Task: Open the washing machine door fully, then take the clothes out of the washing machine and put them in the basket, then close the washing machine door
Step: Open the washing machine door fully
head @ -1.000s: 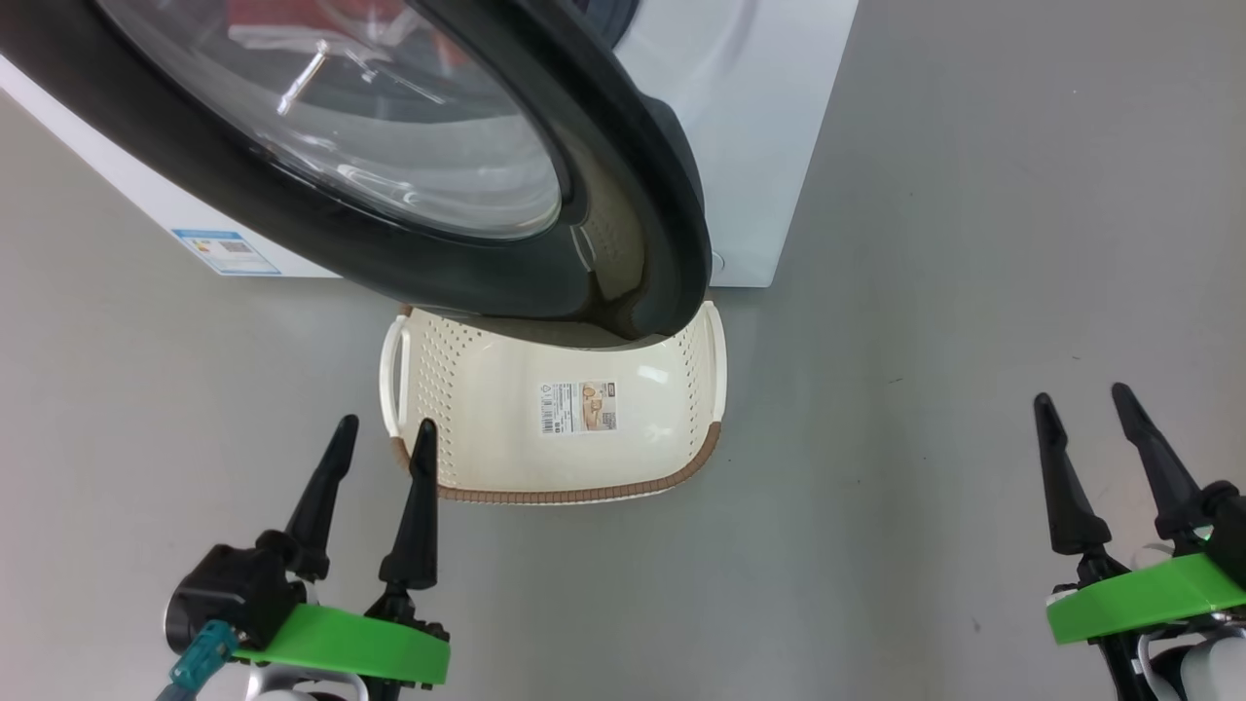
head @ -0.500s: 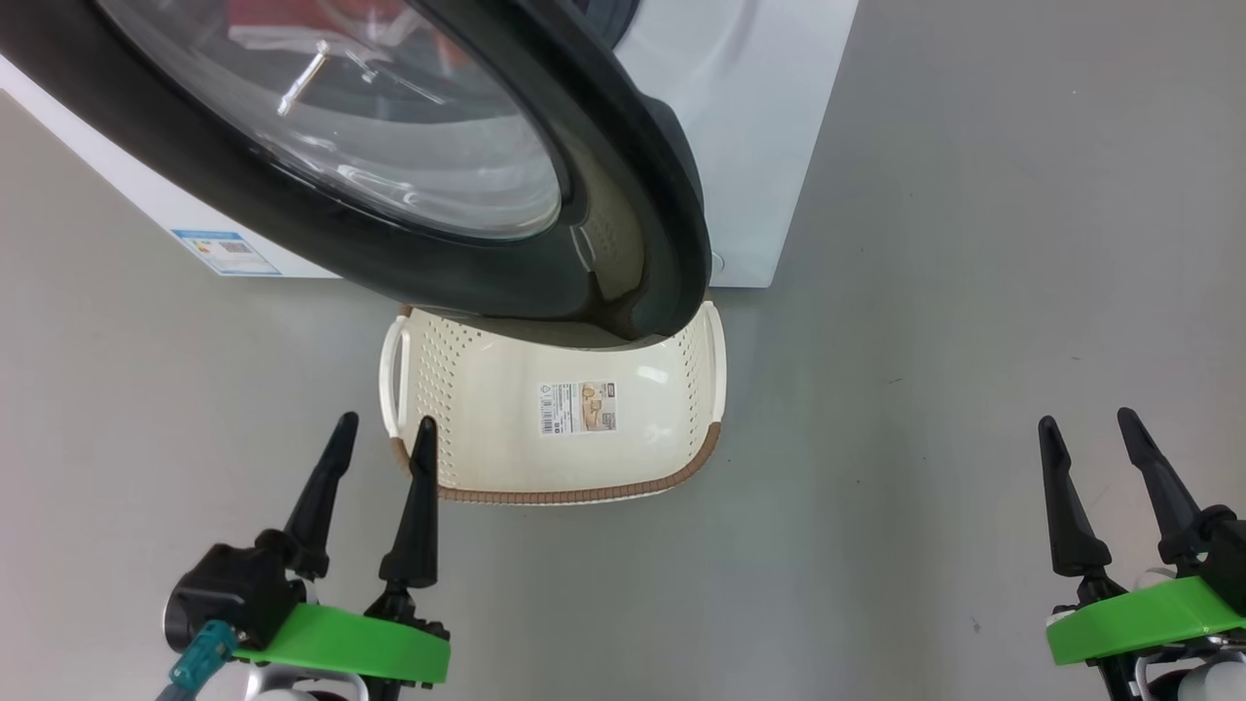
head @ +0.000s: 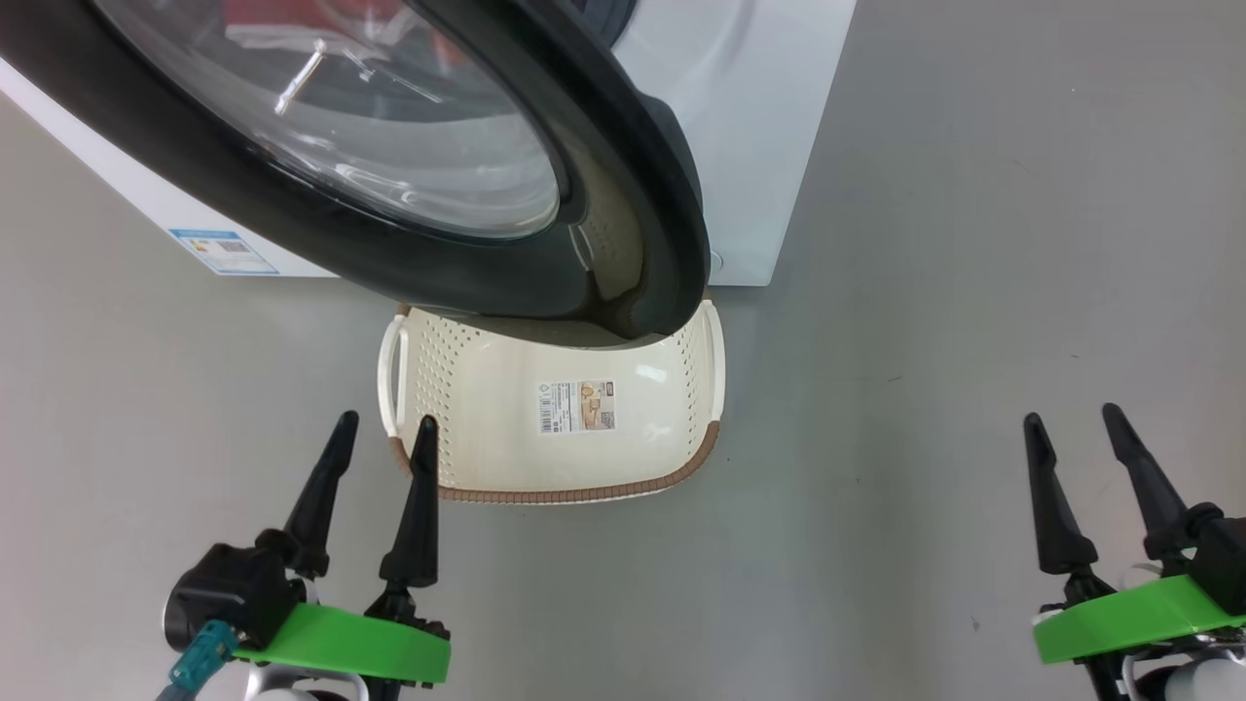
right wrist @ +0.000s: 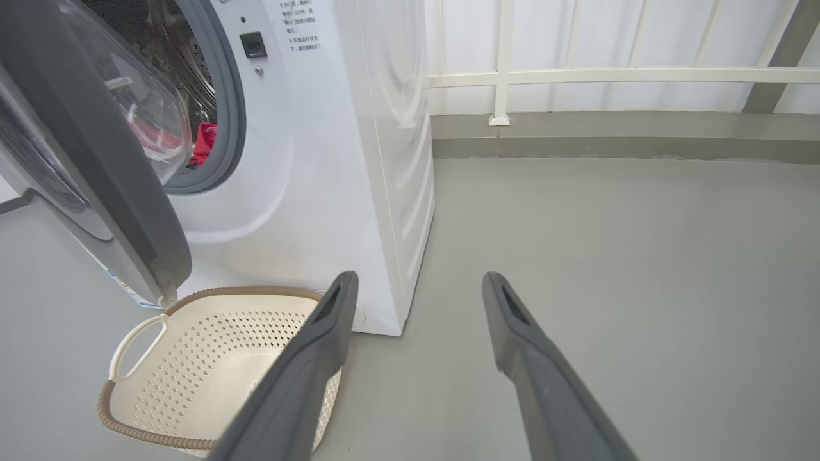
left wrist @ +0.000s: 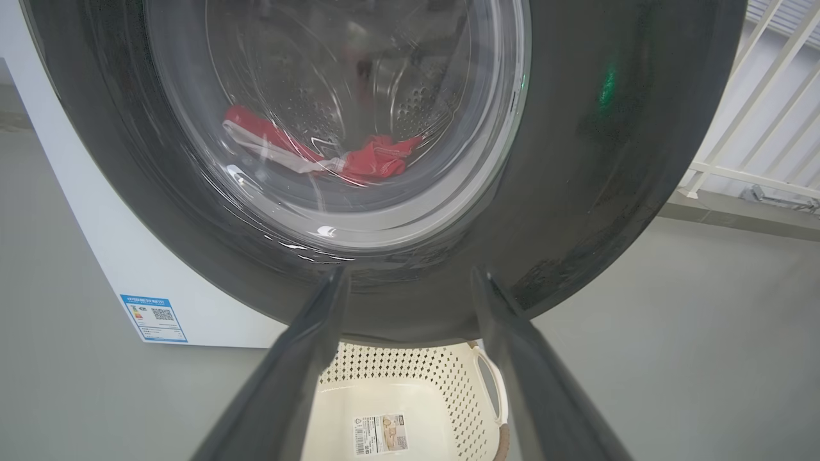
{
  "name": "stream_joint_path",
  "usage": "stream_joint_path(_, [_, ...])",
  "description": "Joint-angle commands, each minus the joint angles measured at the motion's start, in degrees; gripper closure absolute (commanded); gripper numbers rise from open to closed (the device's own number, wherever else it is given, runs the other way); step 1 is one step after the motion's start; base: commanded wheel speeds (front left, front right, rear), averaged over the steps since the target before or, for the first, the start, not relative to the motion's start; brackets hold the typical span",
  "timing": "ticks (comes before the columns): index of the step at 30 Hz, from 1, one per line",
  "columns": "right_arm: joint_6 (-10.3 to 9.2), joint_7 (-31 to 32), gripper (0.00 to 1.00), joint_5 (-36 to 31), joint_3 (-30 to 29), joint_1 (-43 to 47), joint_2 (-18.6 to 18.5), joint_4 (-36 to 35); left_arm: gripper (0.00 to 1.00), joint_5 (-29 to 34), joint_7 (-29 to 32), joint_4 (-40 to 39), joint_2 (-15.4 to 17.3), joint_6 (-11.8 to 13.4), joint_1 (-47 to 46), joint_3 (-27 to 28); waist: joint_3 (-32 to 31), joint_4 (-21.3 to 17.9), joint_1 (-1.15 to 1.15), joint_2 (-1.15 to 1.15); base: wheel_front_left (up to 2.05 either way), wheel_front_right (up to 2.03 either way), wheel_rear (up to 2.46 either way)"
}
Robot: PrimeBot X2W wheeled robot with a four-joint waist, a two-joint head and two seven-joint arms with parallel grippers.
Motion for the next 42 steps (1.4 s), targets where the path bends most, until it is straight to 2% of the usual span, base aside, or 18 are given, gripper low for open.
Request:
stream_joint_path(1, [0.35, -0.4, 0.00, 0.8, 2.0, -0.7, -0.3, -1.8, 0.00, 0.6, -0.4, -1.7, 0.6, -0.1, 0.4, 1.7, 0.0, 0.0, 0.00, 0.00, 0.00, 0.00, 0.00])
stream_joint_path(2, [0.35, -0.4, 0.05, 1.4, 2.4, -1.0, -0.3, -2.1, 0.00, 0.6, -0.4, -1.7, 0.6, -0.1, 0.4, 1.7, 0.0, 0.0, 0.00, 0.00, 0.00, 0.00, 0.00])
stream_joint_path(4, [0.35, -0.4, 1.00, 3.1, 3.7, -1.8, -0.4, -2.6, 0.00, 0.6, -0.4, -1.7, 0.6, -0.1, 0.4, 1.7, 0.0, 0.0, 0.00, 0.00, 0.00, 0.00, 0.00])
stream_joint_path(16, [0.35, -0.4, 1.00, 14.9, 11.3, -12.2, -2.3, -5.9, 0.00, -0.2, -0.4, -2.1, 0.6, 0.5, 0.2, 0.4, 0.4, 0.8, 0.00, 0.00, 0.00, 0.00, 0.00])
stream_joint_path(28, [0.35, -0.4, 1.00, 28.5, 22.3, -26.3, -8.3, -2.7, 0.00, -1.7, -0.4, -2.8, 0.6, 1.1, -0.1, -2.2, 1.2, 4.0, 0.00, 0.00, 0.00, 0.00, 0.00])
stream_joint_path(42, [0.35, 0.9, 1.00, 57.4, 42.7, -39.5, -18.8, 1.1, 0.00, -3.2, -0.4, -2.9, 0.6, 1.6, -0.8, -4.9, 3.5, 7.0, 0.00, 0.00, 0.00, 0.00, 0.00])
